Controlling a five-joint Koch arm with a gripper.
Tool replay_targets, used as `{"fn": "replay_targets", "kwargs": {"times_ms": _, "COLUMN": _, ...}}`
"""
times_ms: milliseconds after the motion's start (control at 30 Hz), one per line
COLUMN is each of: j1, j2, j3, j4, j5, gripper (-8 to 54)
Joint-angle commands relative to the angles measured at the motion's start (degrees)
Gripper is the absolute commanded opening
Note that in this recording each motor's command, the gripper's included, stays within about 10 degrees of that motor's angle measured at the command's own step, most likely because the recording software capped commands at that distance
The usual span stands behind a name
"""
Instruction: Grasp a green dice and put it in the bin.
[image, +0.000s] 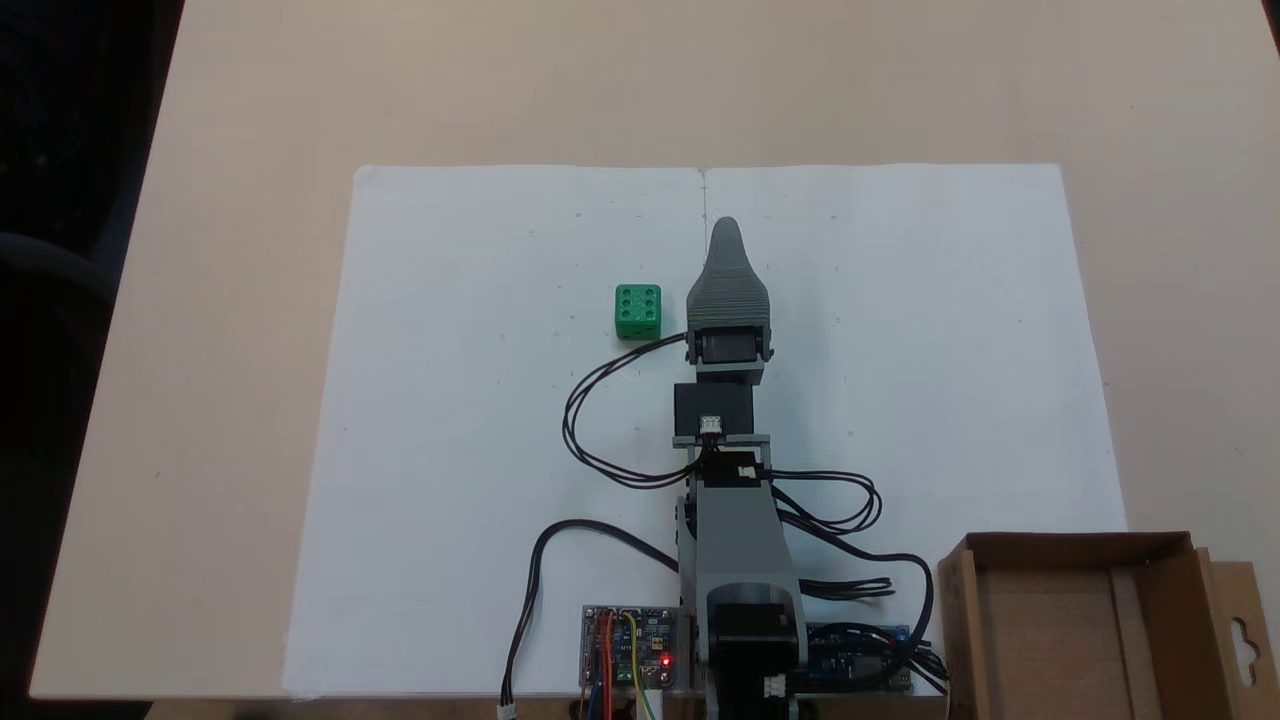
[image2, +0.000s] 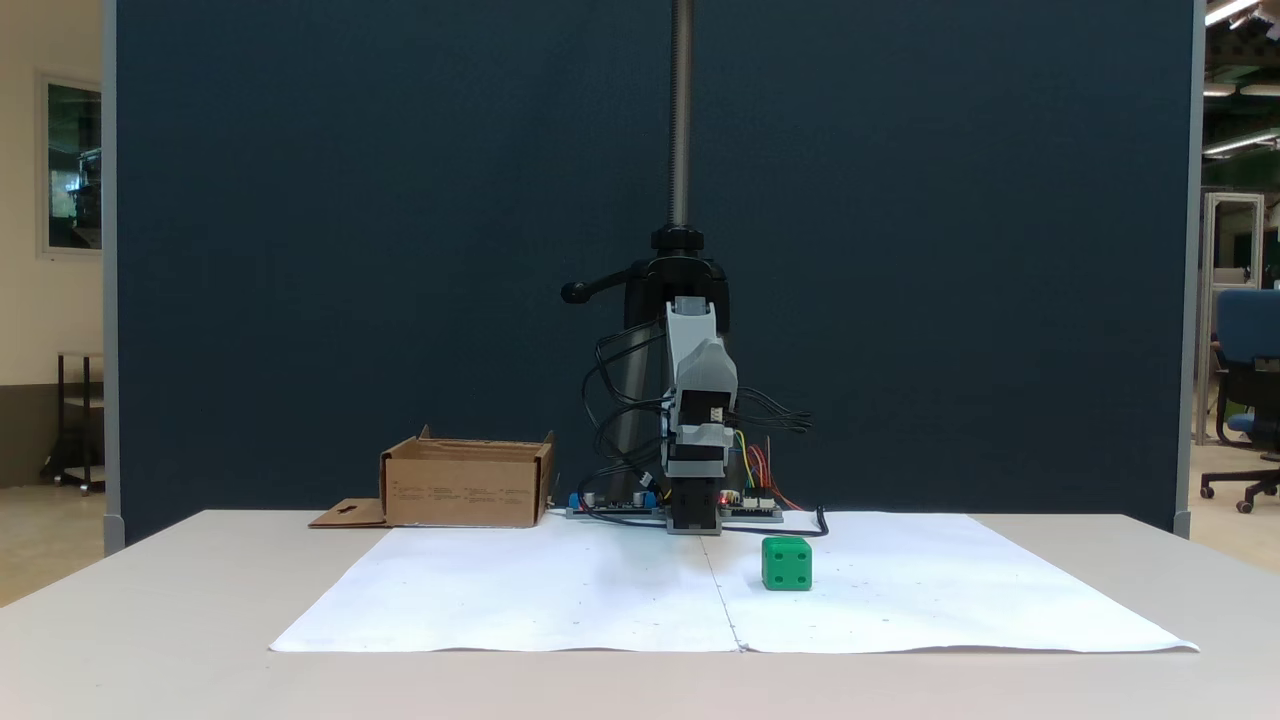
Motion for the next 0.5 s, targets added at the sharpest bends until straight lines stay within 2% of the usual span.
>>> {"fn": "replay_targets", "kwargs": {"times_ms": 0, "j1": -2.0, "j2": 6.2, "j3": 3.8, "j4": -3.0, "j5": -0.8, "gripper": 44.5}}
{"fn": "replay_targets", "kwargs": {"times_ms": 467, "j1": -2.1, "j2": 6.2, "j3": 3.8, "j4": -3.2, "j5": -1.1, "gripper": 43.9}}
